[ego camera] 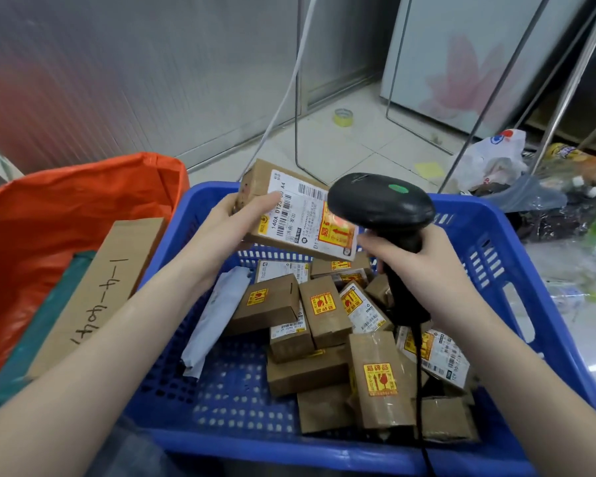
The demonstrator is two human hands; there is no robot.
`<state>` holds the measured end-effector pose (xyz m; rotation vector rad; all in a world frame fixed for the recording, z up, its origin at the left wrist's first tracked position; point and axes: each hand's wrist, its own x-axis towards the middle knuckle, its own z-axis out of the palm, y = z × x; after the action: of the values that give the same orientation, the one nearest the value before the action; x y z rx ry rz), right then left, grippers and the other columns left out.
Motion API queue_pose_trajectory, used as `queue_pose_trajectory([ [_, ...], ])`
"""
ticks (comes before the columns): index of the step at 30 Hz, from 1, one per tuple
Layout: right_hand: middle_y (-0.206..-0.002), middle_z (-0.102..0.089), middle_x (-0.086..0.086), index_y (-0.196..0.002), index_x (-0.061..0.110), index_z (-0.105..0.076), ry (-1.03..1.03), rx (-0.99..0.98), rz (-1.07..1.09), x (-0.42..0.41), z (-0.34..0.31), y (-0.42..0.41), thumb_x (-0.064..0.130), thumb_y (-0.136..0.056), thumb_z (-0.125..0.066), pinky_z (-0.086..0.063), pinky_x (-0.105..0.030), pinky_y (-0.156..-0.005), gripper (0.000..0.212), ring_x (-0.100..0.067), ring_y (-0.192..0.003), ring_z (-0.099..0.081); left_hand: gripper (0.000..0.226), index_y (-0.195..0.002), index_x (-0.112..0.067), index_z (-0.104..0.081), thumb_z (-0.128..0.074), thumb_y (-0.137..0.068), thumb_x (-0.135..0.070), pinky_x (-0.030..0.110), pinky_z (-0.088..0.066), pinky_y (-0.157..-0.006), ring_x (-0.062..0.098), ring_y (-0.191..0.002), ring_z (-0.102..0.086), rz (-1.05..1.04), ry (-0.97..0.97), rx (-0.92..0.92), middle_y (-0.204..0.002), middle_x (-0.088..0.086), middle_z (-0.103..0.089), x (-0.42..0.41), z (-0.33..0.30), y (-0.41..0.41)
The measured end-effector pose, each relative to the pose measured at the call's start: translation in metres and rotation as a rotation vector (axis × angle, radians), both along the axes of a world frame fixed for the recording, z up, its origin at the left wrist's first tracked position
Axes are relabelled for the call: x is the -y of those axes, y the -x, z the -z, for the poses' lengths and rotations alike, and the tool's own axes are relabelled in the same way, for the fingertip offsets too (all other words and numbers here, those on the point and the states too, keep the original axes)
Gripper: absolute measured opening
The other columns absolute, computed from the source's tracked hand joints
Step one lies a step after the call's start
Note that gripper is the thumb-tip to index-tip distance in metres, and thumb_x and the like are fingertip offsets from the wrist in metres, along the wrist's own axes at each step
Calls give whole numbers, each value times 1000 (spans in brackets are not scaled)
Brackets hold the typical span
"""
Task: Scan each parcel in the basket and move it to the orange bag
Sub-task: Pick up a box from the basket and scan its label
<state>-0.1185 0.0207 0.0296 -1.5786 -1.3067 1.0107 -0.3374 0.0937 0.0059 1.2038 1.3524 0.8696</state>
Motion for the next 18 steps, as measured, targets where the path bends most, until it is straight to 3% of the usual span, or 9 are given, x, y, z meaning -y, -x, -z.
queue_pose_trajectory([
  [4, -74, -65, 7, -89, 23, -65, -76, 170, -96, 5, -7, 8, 37, -74, -71, -48, -24, -67, 21, -5, -77, -62, 54, -126, -22, -49, -64, -83, -51, 12, -47, -57, -4, -67, -67, -82, -38, -85, -87, -7, -73, 3, -3, 1],
  [7, -78, -69, 6, -91, 21, -68, -58, 197, -106, 7, -6, 15, 43, -70, -70, -54, -30, -71, 31, -6, -80, -64, 50, -119, -24, -55, -56, -85, -60, 18, -41, -67, -1, -80, -64, -99, -94, -206, -91, -11, -69, 6, -3, -1],
  [12, -82, -69, 2, -101, 12, -67, -40, 242, -126, 4, -2, 16, 31, -79, -72, -54, -33, -74, 29, -9, -83, -64, 53, -115, -19, -58, -54, -86, -62, 24, -44, -73, 9, -89, -64, -136, -125, -250, -98, -4, -68, 4, -1, -2],
  [18, -92, -69, 3, -108, 12, -64, -26, 247, -148, 4, -2, 17, 22, -81, -70, -54, -36, -83, 30, -10, -93, -63, 44, -114, -18, -58, -55, -89, -54, 14, -40, -64, 3, -81, -60, -124, -150, -281, -96, -7, -67, 4, -3, -2],
])
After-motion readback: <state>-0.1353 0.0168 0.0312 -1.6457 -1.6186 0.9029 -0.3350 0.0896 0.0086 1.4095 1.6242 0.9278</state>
